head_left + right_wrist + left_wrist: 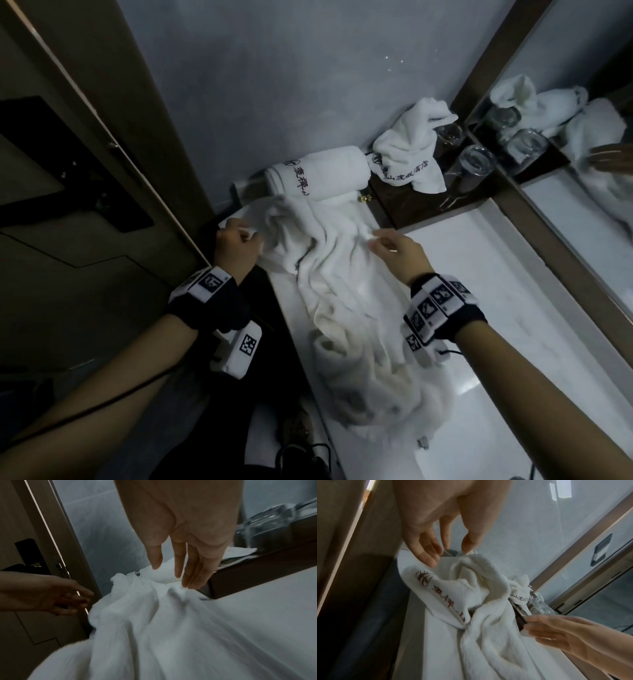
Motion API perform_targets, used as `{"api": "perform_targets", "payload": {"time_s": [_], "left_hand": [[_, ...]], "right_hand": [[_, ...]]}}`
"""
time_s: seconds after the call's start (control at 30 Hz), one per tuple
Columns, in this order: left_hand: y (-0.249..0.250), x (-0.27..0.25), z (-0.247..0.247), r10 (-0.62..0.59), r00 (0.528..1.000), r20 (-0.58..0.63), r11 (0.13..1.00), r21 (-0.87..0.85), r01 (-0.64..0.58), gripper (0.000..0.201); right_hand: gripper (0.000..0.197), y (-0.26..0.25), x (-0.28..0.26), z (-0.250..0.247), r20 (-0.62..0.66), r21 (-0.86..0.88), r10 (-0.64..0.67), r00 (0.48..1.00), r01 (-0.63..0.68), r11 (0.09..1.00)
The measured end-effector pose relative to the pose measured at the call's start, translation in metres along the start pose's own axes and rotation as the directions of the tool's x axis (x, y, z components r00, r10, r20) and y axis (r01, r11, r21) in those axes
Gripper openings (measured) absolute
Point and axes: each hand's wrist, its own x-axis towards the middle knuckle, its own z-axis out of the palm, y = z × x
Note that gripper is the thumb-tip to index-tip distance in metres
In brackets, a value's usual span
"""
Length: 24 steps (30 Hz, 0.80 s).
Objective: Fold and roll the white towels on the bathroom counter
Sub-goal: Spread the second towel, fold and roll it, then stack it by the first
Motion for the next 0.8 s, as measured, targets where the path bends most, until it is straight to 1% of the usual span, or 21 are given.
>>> {"api": "perform_targets", "payload": {"time_s": [0.03,0.07,0.1,0.17,0.23,0.3,0.33,0.37,0.4,0.43,0.47,0.5,0.53,0.57,0.6,0.63,0.67,0.7,0.73,0.77,0.8], "left_hand": [[0.003,0.005,0.001,0.001,1.000,0.001,1.000,0.012,-0.001,0.034],[0.006,0.009,0.004,-0.027,0.999,0.023,1.000,0.009,0.027,0.035],[0.010,0.011,0.007,-0.085,0.994,0.067,0.996,-0.010,0.086,0.035],[0.016,0.016,0.014,-0.203,0.959,0.200,0.975,-0.047,0.216,0.038],[0.019,0.019,0.021,-0.247,0.928,0.281,0.957,-0.081,0.279,0.045],[0.018,0.018,0.024,-0.299,0.894,0.332,0.920,-0.148,0.363,0.062],[0.017,0.016,0.025,-0.325,0.874,0.362,0.894,-0.183,0.408,0.072],[0.013,0.013,0.026,-0.337,0.859,0.386,0.871,-0.219,0.440,0.080],[0.011,0.011,0.025,-0.338,0.858,0.388,0.849,-0.269,0.456,0.086],[0.010,0.009,0.023,-0.338,0.867,0.366,0.821,-0.336,0.462,0.088],[0.007,0.008,0.021,-0.333,0.882,0.334,0.796,-0.403,0.453,0.082],[0.003,0.008,0.019,-0.313,0.898,0.309,0.784,-0.450,0.427,0.067],[0.001,0.007,0.015,-0.274,0.919,0.284,0.798,-0.467,0.382,0.043],[-0.001,0.005,0.011,-0.242,0.932,0.271,0.813,-0.467,0.347,0.022],[-0.003,0.004,0.006,-0.199,0.940,0.276,0.825,-0.471,0.313,0.017],[-0.004,0.001,0.002,-0.151,0.944,0.294,0.827,-0.486,0.284,0.026],[-0.004,-0.001,-0.002,-0.093,0.943,0.319,0.827,-0.502,0.252,0.035],[-0.002,-0.004,-0.006,-0.037,0.941,0.335,0.841,-0.498,0.211,0.040],[0.003,-0.007,-0.008,0.026,0.932,0.361,0.859,-0.484,0.164,0.043],[0.009,-0.010,-0.009,0.079,0.918,0.388,0.869,-0.478,0.128,0.045],[0.016,-0.014,-0.010,0.127,0.901,0.415,0.874,-0.477,0.097,0.044]], "right_hand": [[0.040,-0.010,0.010,0.007,0.018,0.015,-0.021,1.000,0.021,1.000],[0.045,-0.020,0.018,0.013,0.039,0.014,-0.042,0.998,0.042,0.999],[0.051,-0.030,0.026,0.020,0.063,0.000,-0.059,0.996,0.059,0.998],[0.065,-0.045,0.039,0.032,0.128,-0.036,-0.070,0.989,0.076,0.996],[0.075,-0.054,0.046,0.042,0.219,-0.030,-0.034,0.975,0.041,0.999],[0.072,-0.059,0.046,0.051,0.272,-0.048,-0.005,0.962,0.019,0.999],[0.067,-0.059,0.044,0.055,0.277,-0.052,-0.029,0.960,0.045,0.998],[0.061,-0.060,0.040,0.058,0.282,-0.015,-0.079,0.956,0.086,0.996],[0.057,-0.060,0.034,0.060,0.296,0.061,-0.142,0.944,0.130,0.990],[0.054,-0.061,0.027,0.062,0.325,0.147,-0.208,0.922,0.169,0.975],[0.053,-0.061,0.018,0.063,0.359,0.209,-0.278,0.891,0.214,0.954],[0.052,-0.061,0.010,0.064,0.399,0.239,-0.340,0.852,0.261,0.935],[0.052,-0.060,0.002,0.065,0.441,0.262,-0.389,0.809,0.298,0.918],[0.051,-0.059,-0.004,0.065,0.482,0.289,-0.414,0.772,0.306,0.907],[0.046,-0.057,-0.007,0.062,0.516,0.312,-0.414,0.750,0.285,0.906],[0.037,-0.056,-0.008,0.058,0.532,0.330,-0.392,0.750,0.242,0.912],[0.024,-0.054,-0.007,0.053,0.513,0.340,-0.365,0.777,0.206,0.918],[0.011,-0.052,-0.005,0.048,0.455,0.356,-0.333,0.826,0.173,0.918],[0.005,-0.050,-0.003,0.042,0.361,0.392,-0.293,0.886,0.141,0.909],[0.005,-0.048,-0.001,0.037,0.261,0.441,-0.246,0.934,0.111,0.891],[0.007,-0.047,0.002,0.032,0.170,0.449,-0.207,0.963,0.111,0.886]]}}
